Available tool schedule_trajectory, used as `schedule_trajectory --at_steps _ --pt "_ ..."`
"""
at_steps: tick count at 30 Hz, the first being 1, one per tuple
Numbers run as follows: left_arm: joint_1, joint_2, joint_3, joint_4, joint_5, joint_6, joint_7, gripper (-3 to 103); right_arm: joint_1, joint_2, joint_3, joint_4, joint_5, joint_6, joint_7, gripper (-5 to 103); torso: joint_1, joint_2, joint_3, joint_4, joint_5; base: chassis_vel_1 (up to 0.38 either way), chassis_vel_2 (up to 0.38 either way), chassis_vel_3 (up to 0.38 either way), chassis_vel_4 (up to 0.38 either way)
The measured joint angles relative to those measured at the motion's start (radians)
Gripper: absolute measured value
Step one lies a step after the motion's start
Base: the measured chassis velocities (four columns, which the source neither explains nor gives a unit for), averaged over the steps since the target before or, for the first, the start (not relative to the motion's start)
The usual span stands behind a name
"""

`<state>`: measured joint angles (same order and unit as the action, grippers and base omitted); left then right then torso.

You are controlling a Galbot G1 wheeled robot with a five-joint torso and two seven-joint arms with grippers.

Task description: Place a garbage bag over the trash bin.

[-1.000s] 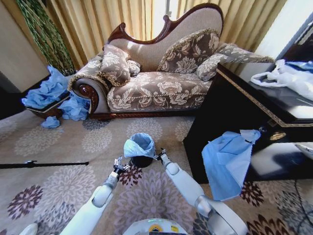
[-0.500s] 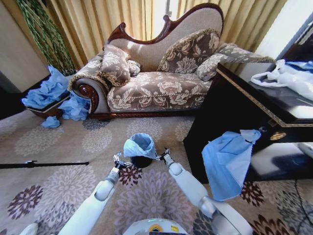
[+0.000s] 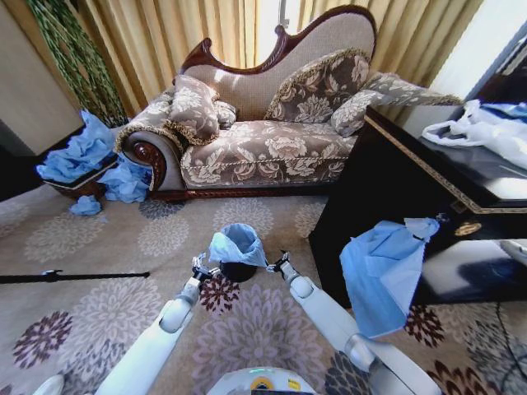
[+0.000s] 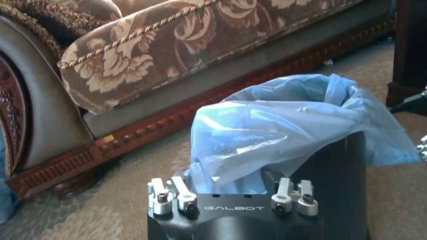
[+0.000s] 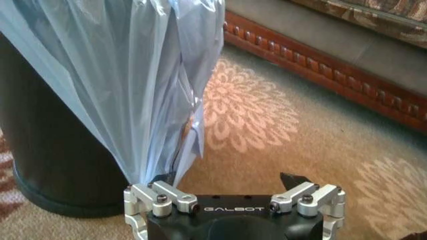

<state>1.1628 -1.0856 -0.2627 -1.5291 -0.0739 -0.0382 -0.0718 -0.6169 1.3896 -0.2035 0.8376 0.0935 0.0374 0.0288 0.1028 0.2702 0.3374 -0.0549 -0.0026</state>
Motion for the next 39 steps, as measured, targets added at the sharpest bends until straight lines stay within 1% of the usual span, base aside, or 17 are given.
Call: schedule_trajectory --at_steps 1,4,5,8,9,11,13,17,18,19,20,21,23,24,27,39 --pt "0.001 0.0 0.0 0.0 0.0 0.0 0.0 73 0.001 0.002 0.0 -0.001 0.0 0.0 0.001 100 0.0 0.0 0.0 0.0 0.0 0.0 0.0 0.0 0.0" --pt "0.002 0.001 0.0 0.007 0.002 -0.008 0.004 57 0.002 0.009 0.0 -0.002 -0.001 0.0 0.005 100 0.0 0.0 0.0 -0.0001 0.0 0.0 0.0 0.0 0.0" --pt "0.002 0.001 0.0 0.007 0.002 -0.008 0.004 57 0.002 0.009 0.0 -0.002 -0.001 0.0 0.005 100 0.0 0.0 0.0 -0.0001 0.0 0.0 0.0 0.0 0.0" --pt "0.0 -0.001 -0.001 0.014 0.003 -0.016 0.01 40 -0.004 0.01 -0.003 0.008 0.001 -0.002 0.014 100 0.0 0.0 0.0 -0.0001 0.0 0.0 0.0 0.0 0.0" --pt "0.0 -0.001 -0.001 0.014 0.003 -0.016 0.01 40 -0.004 0.01 -0.003 0.008 0.001 -0.002 0.014 100 0.0 0.0 0.0 -0.0001 0.0 0.0 0.0 0.0 0.0" --pt "0.001 -0.001 -0.001 0.013 0.003 -0.016 0.012 30 -0.009 0.006 -0.009 0.021 0.004 -0.005 0.017 100 0.0 0.0 0.0 -0.0001 0.0 0.0 0.0 0.0 0.0" --pt "0.002 -0.001 0.0 0.013 0.003 -0.016 0.014 30 -0.011 0.001 -0.012 0.029 0.009 -0.01 0.019 100 0.0 0.0 0.0 0.0 -0.0001 0.0 0.0 0.0 0.0" --pt "0.001 -0.003 0.001 0.012 0.003 -0.015 0.019 8 -0.023 -0.028 -0.026 0.063 0.024 -0.019 0.022 100 0.0 0.0 0.0 0.0 0.0 0.0 0.0 0.0 0.0" --pt "0.001 -0.003 0.001 0.012 0.003 -0.015 0.019 8 -0.023 -0.028 -0.026 0.063 0.024 -0.019 0.022 100 0.0 0.0 0.0 0.0 0.0 0.0 0.0 0.0 0.0" --pt "0.001 -0.004 0.002 0.013 0.003 -0.015 0.02 3 -0.027 -0.037 -0.031 0.073 0.03 -0.021 0.024 100 0.0 0.0 0.0 -0.0002 0.0 0.0 0.0 0.0 0.0" --pt "0.001 -0.004 0.002 0.013 0.003 -0.016 0.02 3 -0.029 -0.041 -0.034 0.079 0.034 -0.023 0.025 100 0.0 0.0 0.0 -0.0002 0.0 0.0 0.0 0.0 0.0" --pt "0.004 -0.005 0.002 0.013 0.003 -0.016 0.023 0 -0.038 -0.063 -0.047 0.107 0.052 -0.028 0.031 100 0.0 0.0 0.0 -0.0001 0.0 0.0 0.0 0.0 0.0" --pt "0.005 -0.006 0.002 0.013 0.003 -0.016 0.023 0 -0.039 -0.067 -0.05 0.113 0.055 -0.03 0.031 100 0.0 0.0 0.0 -0.0001 0.0 0.0 0.0 0.0 0.0" --pt "0.01 -0.006 0.002 0.011 0.003 -0.016 0.025 0 -0.046 -0.086 -0.064 0.141 0.075 -0.039 0.035 100 0.0 0.0 0.0 -0.0001 0.0 0.0 0.0 0.0 0.0" --pt "0.014 -0.006 0.002 0.009 0.004 -0.016 0.028 0 -0.056 -0.101 -0.075 0.171 0.094 -0.049 0.043 100 0.0 0.0 0.0 -0.0001 0.0 0.0 0.0 0.0 0.0" --pt "0.043 -0.012 -0.001 -0.007 0.018 -0.017 0.039 0 -0.089 -0.131 -0.081 0.232 0.107 -0.054 0.057 100 0.0 0.0 0.0 0.0 0.0001 0.0 0.0 0.0 0.0"
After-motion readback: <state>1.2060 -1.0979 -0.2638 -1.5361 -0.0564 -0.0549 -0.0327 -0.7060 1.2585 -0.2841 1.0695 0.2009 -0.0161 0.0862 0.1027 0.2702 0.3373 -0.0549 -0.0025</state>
